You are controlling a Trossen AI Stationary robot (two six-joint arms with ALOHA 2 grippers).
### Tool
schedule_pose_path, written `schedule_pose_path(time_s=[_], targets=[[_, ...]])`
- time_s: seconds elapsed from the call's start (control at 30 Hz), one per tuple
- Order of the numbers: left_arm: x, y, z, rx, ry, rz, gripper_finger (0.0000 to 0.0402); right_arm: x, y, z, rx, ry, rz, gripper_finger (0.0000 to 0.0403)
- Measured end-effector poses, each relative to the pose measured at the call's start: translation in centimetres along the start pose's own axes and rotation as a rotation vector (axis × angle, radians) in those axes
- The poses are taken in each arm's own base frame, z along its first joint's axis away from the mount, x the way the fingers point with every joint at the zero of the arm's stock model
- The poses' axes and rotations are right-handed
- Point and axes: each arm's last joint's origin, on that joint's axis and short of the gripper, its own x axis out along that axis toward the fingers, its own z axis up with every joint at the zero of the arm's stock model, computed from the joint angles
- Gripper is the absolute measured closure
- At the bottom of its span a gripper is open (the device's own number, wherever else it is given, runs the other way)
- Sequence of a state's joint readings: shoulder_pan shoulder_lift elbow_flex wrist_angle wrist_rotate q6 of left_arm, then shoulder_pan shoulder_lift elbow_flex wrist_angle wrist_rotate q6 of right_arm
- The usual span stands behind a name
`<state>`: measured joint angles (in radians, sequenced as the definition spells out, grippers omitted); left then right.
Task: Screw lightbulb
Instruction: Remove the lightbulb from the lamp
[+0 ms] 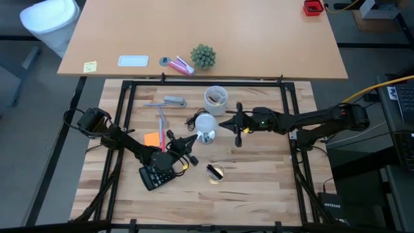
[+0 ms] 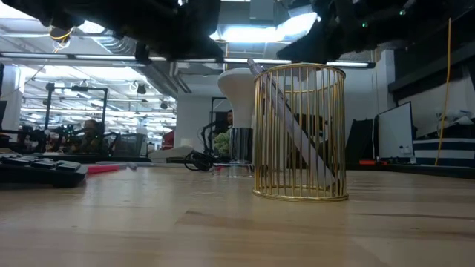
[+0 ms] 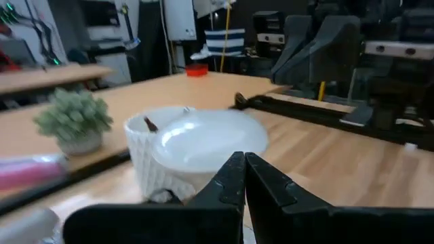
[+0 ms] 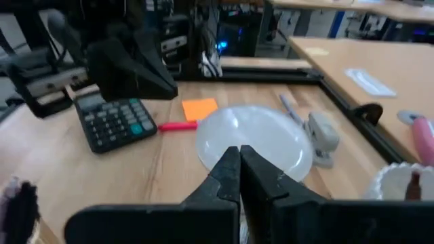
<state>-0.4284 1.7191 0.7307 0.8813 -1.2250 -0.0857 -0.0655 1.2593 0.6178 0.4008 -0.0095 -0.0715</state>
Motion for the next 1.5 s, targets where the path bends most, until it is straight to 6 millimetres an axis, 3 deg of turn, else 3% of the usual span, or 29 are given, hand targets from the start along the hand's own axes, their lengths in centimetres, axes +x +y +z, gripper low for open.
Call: schedule_pose_path(time_s=[0.4,0.53,0.67,0.9,1.3,1.5], targets=[[2.3,1.6,3.1,0.124,-0.119,0.128,0.0399,-1.7,-0.1,2.9,-0.015,-0.139,0.024,0.0398],[2.1,2.6,4.9,0.117,-0.194,0.175,0.0399,-2.3,-0.2,4.8,-0.017,-0.207,0.019,0.0398],[1.9,2.9,5.7,0.260,-0.196,0.190,0.0399,-2.6,-0.3,5.7,-0.018,-0.238,0.017,0.0398],[2.8,3.7,6.2,0.462,-0.170,0.252,0.0399,-2.0,-0.2,4.5,0.081,-0.117,0.033,0.0398],[7.2,7.6,7.1,0.357,-0.140,0.411,0.0399,-0.1,0.0,1.8,0.145,0.075,0.037,0.0398],[9.8,10.1,7.9,0.381,-0.217,0.320,0.0399,0.2,0.0,1.5,0.146,0.083,0.037,0.0398]])
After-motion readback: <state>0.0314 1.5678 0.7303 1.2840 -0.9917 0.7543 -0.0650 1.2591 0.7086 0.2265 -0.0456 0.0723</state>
